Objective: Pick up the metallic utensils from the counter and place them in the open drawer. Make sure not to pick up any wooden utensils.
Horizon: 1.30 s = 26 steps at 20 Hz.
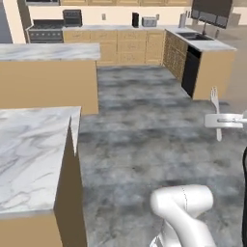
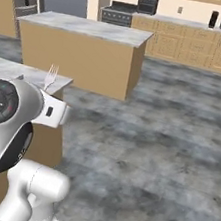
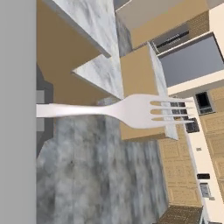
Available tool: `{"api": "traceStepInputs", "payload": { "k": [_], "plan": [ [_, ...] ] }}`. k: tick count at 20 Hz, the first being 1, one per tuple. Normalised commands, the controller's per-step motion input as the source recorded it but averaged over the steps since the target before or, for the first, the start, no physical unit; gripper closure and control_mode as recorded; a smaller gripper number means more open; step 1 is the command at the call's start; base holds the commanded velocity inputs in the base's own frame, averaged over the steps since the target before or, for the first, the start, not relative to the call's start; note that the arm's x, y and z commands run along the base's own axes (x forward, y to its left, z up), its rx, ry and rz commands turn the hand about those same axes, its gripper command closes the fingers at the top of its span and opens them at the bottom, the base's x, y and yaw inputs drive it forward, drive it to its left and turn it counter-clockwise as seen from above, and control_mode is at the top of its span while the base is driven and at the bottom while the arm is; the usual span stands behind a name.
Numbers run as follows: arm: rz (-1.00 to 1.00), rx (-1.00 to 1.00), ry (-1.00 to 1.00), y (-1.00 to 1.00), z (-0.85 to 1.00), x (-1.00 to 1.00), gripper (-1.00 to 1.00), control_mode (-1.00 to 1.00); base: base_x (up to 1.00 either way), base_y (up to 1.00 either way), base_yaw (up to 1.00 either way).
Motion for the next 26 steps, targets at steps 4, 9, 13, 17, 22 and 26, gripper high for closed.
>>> {"api": "traceStepInputs", "payload": {
  "k": [4,9,13,17,22,26],
  "plan": [
    [0.00,0.00,0.00,0.00,0.00,0.00,1.00,1.00,1.00,-0.78,0.29],
    [0.00,0.00,0.00,0.00,0.00,0.00,1.00,1.00,1.00,-0.82,0.34],
    [0.00,0.00,0.00,0.00,0.00,0.00,1.00,1.00,1.00,-0.88,0.37],
    [0.00,0.00,0.00,0.00,0.00,0.00,1.00,1.00,1.00,-0.86,0.39],
    [0.00,0.00,0.00,0.00,0.00,0.00,1.00,1.00,1.00,-0.87,0.41],
    [0.00,0.00,0.00,0.00,0.00,0.00,1.00,1.00,1.00,-0.96,0.41]
  ]
}}
